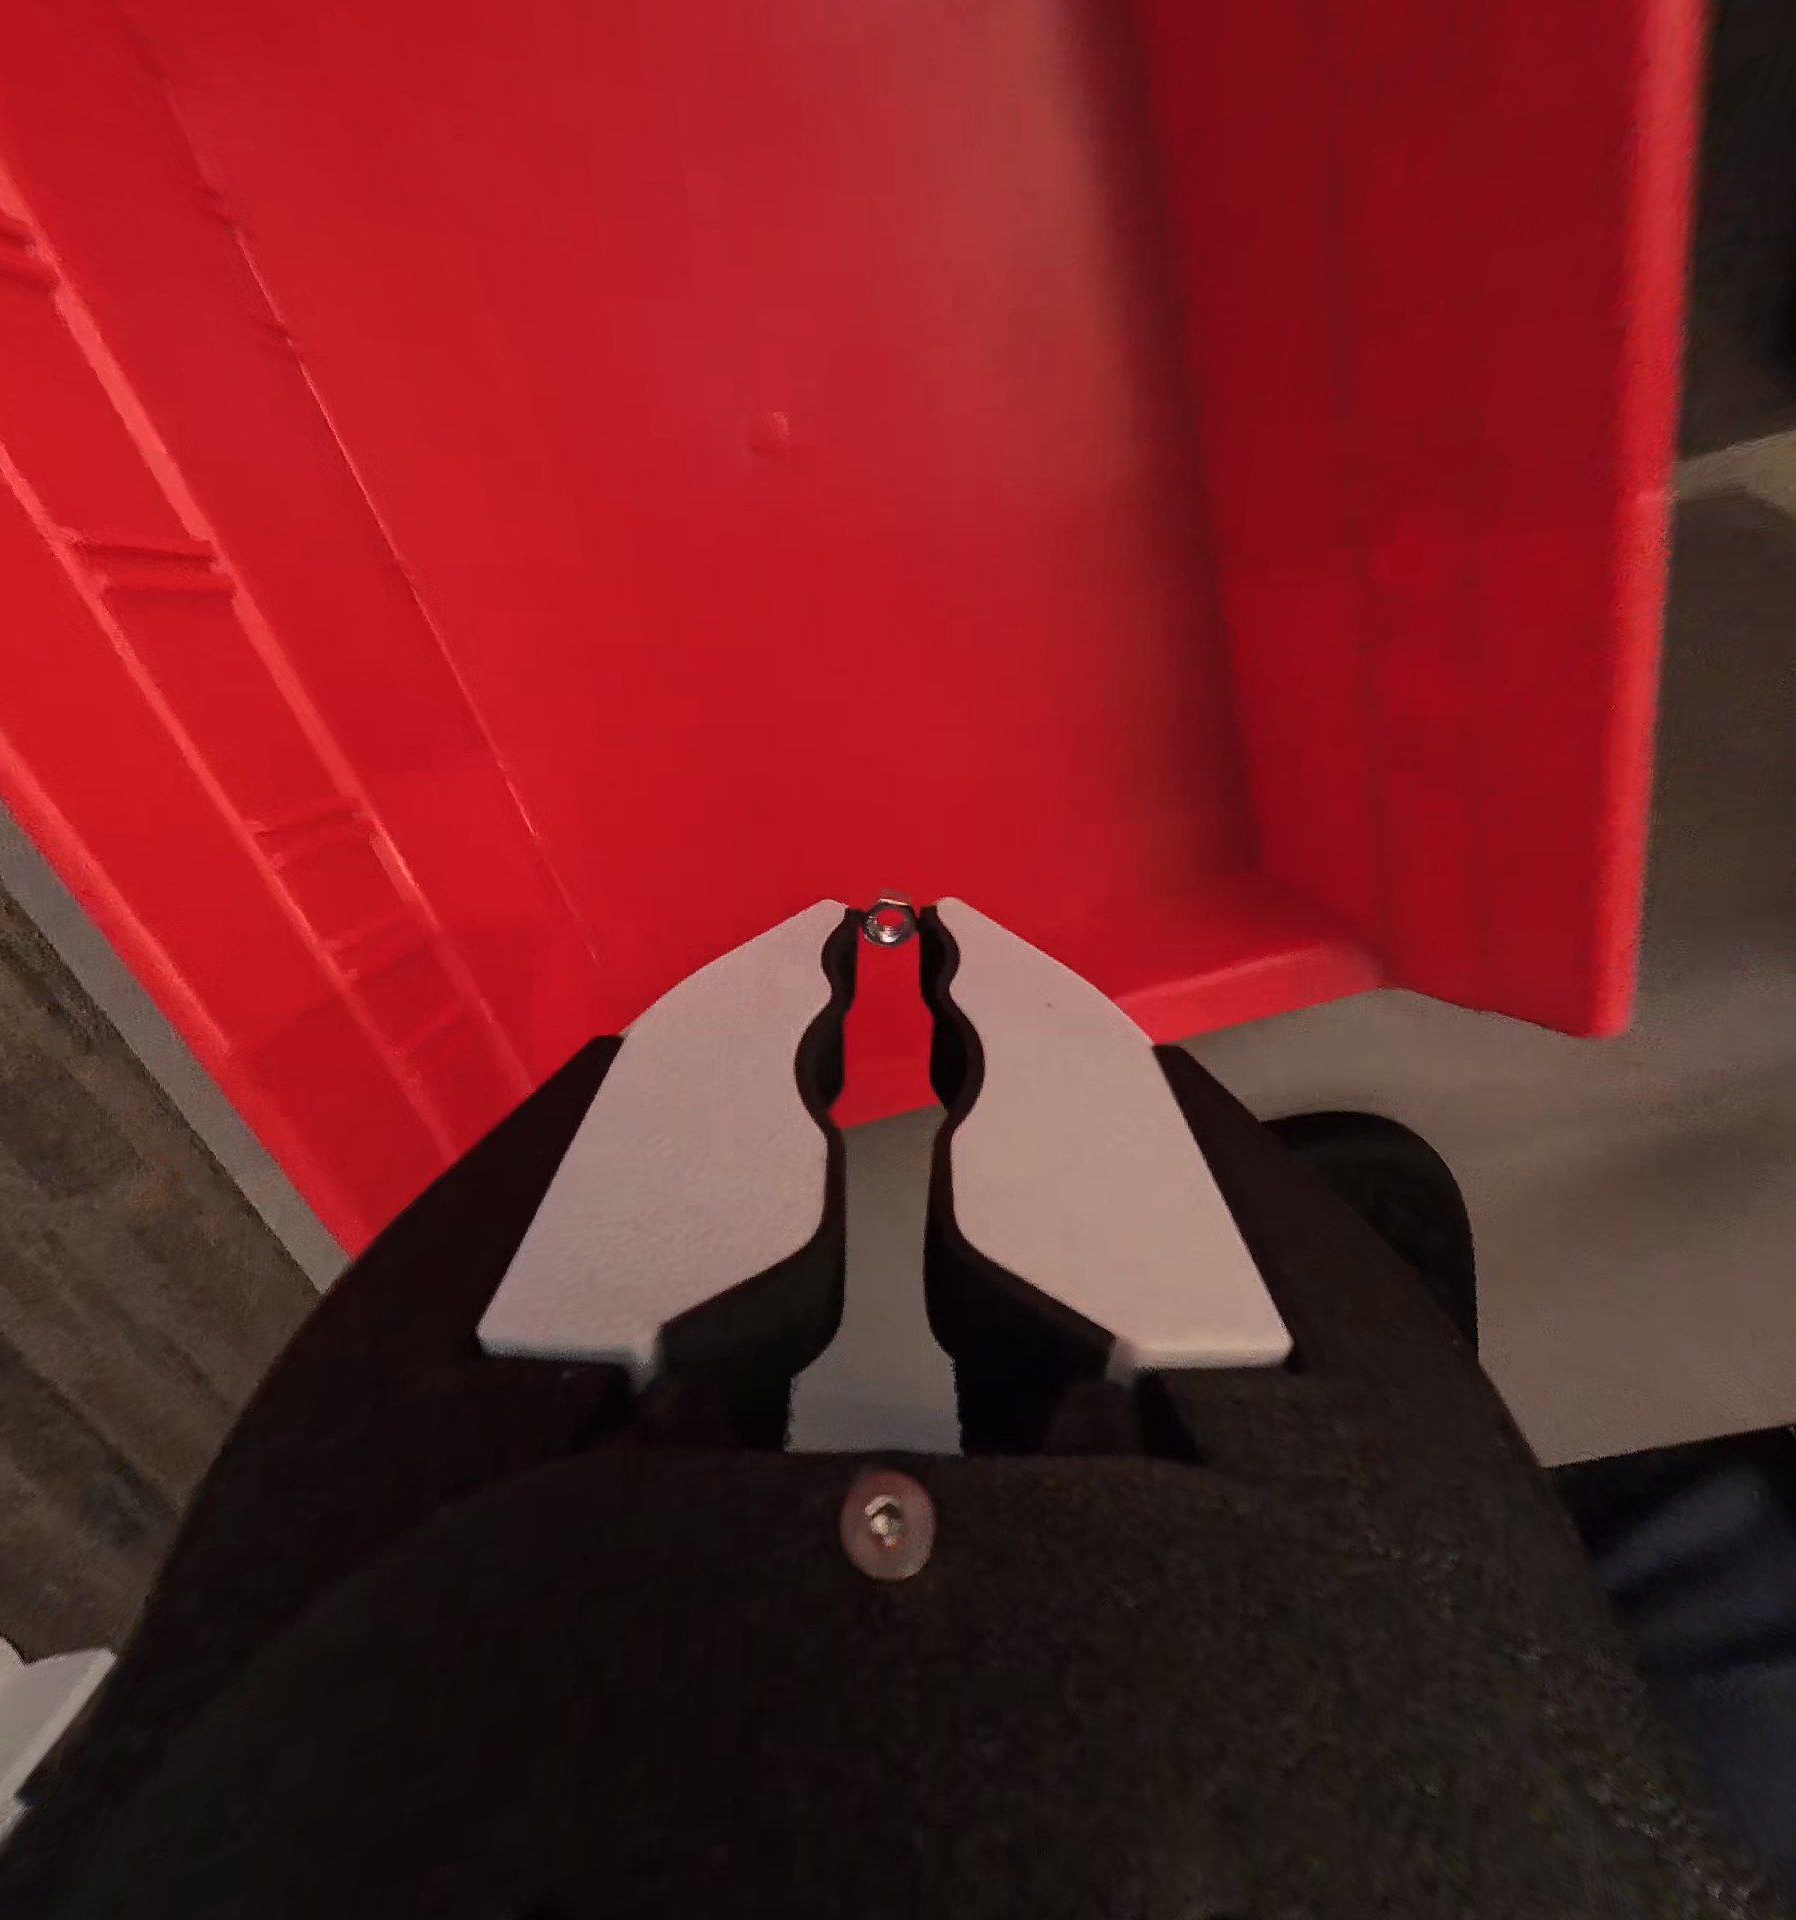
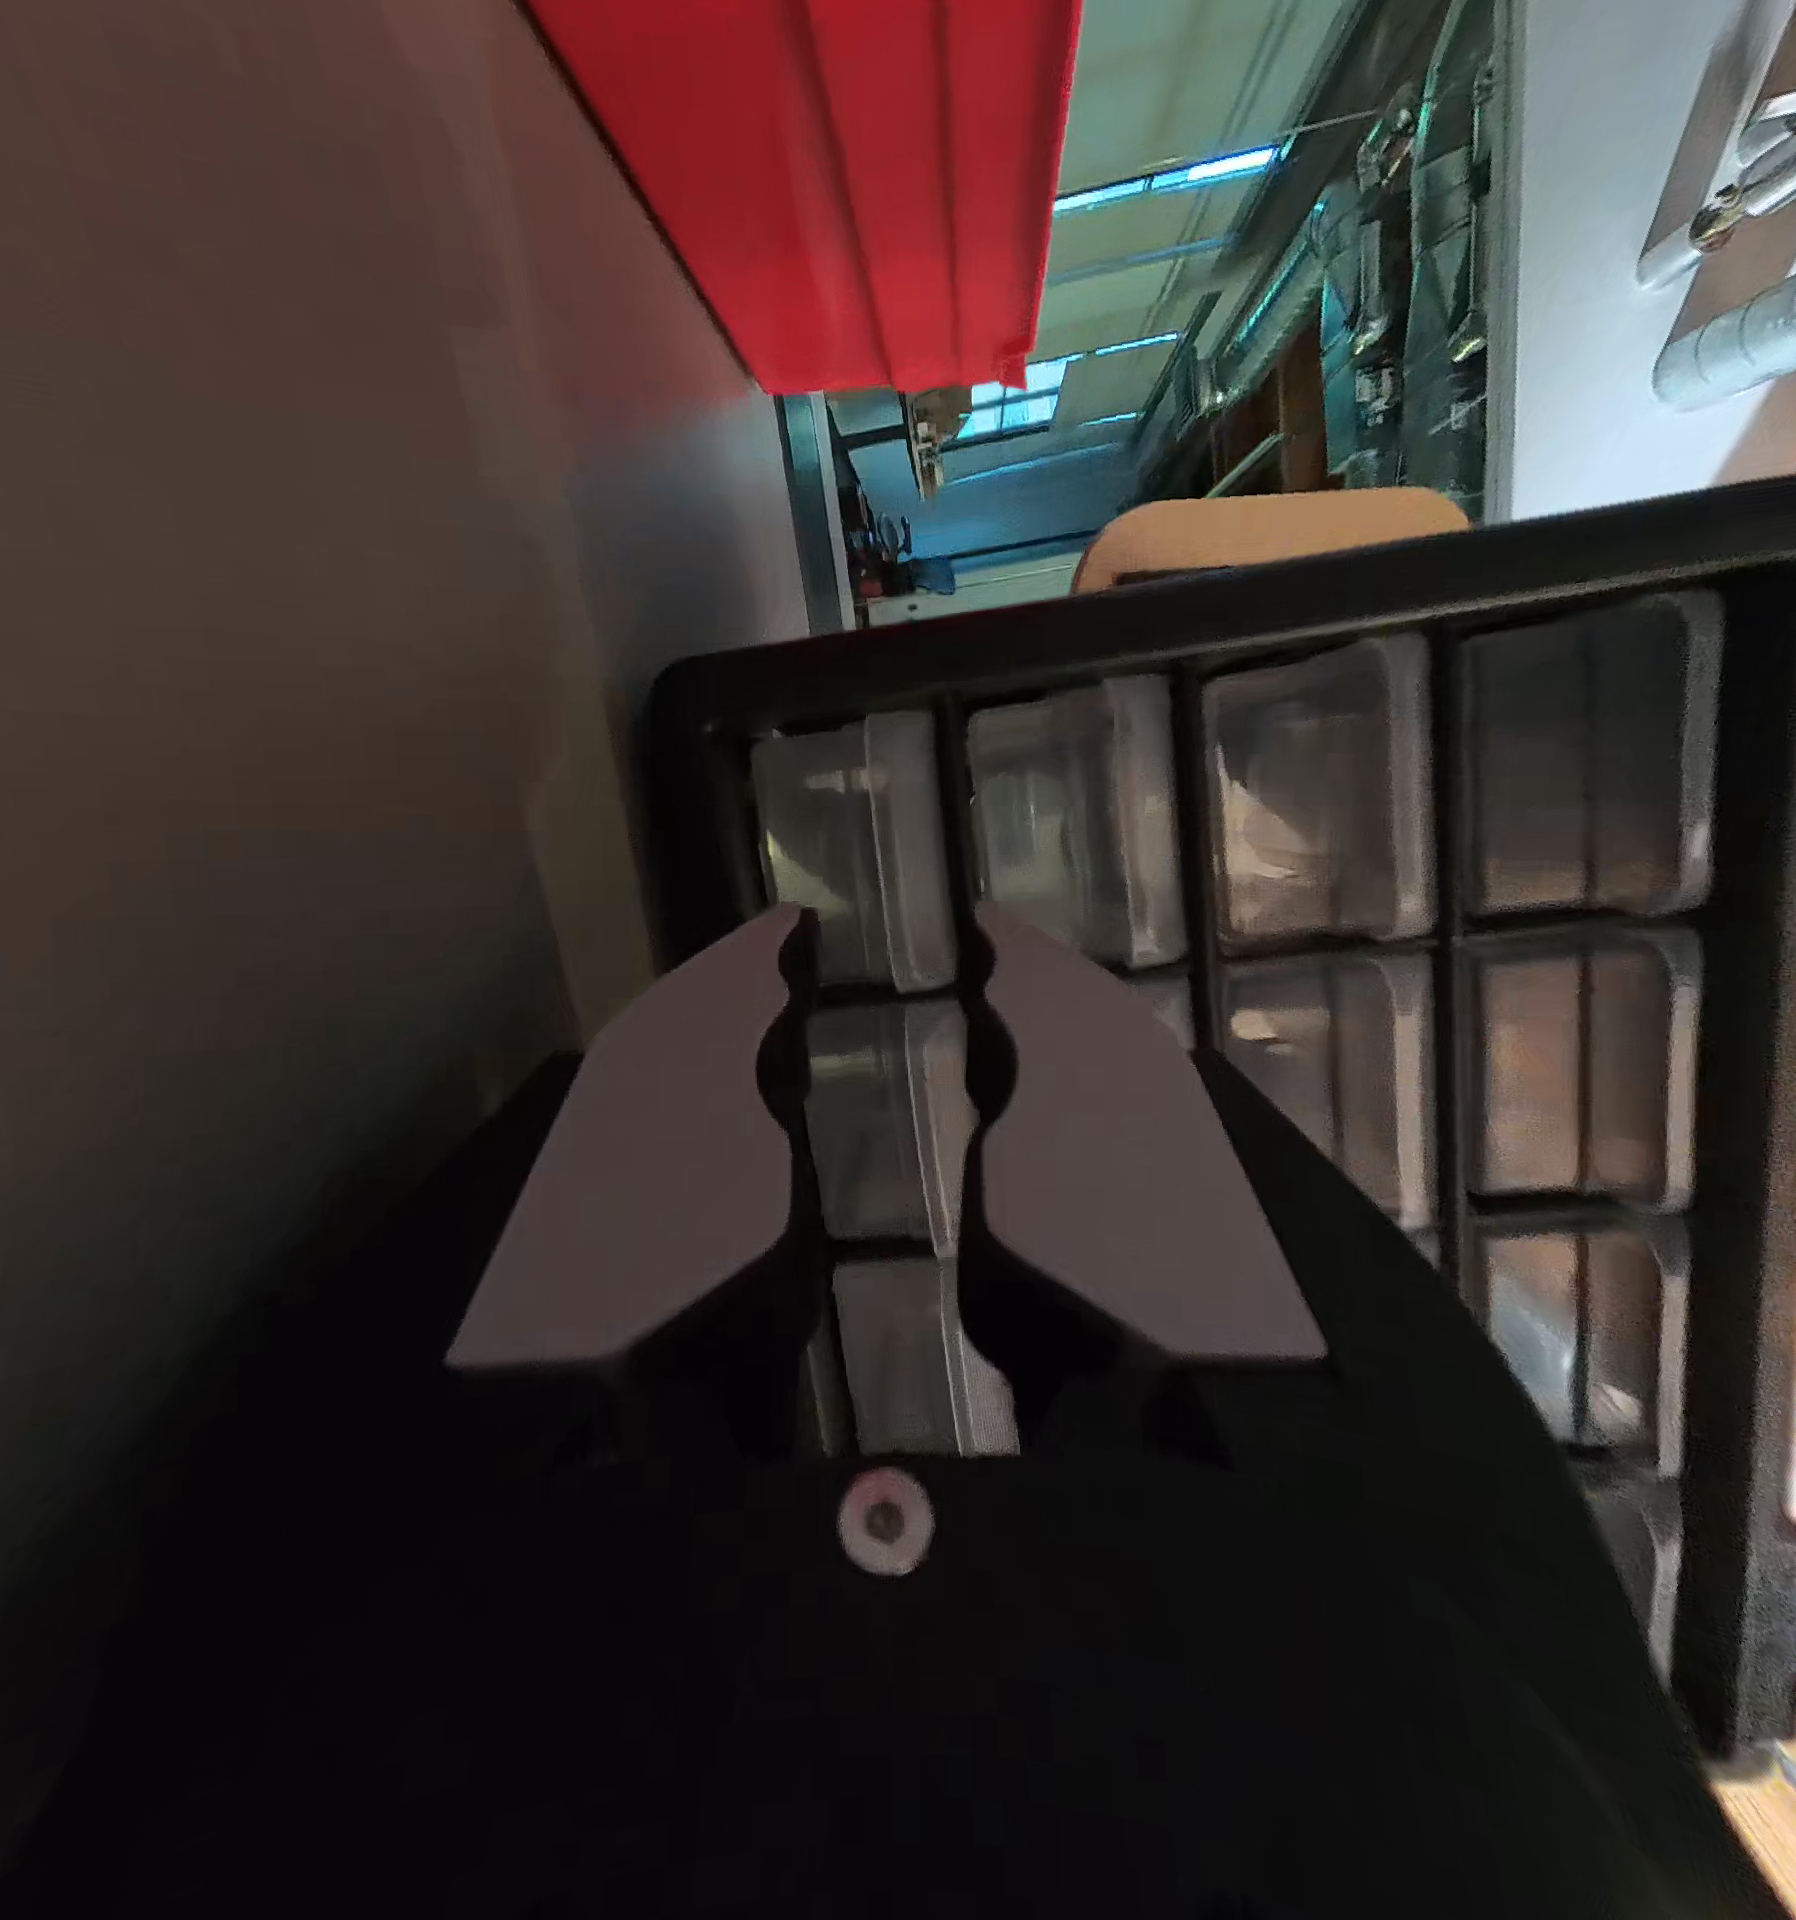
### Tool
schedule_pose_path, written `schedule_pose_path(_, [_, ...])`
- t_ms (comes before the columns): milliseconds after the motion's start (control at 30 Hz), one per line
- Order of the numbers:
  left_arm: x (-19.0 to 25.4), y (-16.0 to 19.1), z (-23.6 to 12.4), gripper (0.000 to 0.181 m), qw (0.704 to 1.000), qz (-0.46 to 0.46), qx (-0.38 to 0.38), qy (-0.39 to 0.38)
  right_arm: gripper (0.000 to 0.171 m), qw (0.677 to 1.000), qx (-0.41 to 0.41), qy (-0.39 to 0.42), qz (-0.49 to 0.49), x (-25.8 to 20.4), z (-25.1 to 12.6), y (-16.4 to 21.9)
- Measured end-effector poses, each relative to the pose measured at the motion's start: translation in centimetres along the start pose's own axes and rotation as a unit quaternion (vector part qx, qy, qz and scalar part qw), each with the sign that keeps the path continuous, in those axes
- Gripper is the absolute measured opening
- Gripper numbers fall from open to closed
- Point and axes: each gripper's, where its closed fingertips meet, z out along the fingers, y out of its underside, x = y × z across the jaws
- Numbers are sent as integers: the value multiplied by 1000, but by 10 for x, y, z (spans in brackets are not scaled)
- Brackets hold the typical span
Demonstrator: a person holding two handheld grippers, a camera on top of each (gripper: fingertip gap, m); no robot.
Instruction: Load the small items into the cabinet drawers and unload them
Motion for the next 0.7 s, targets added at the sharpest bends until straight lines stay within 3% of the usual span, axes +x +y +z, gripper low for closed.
schedule_pose_path(133, [13,-5,-17,11,999,27,29,-3,27,1000,-20,2,-18,-2,18,6])
schedule_pose_path(300, [36,-15,-30,11,996,64,56,6,12,999,-11,23,-25,5,17,3])
schedule_pose_path(533, [107,-25,-44,11,978,180,87,64,12,999,13,16,-39,3,-9,-8])
schedule_pose_path(700, [171,-26,-35,11,952,280,72,97,12,999,33,12,-40,0,-39,-21])
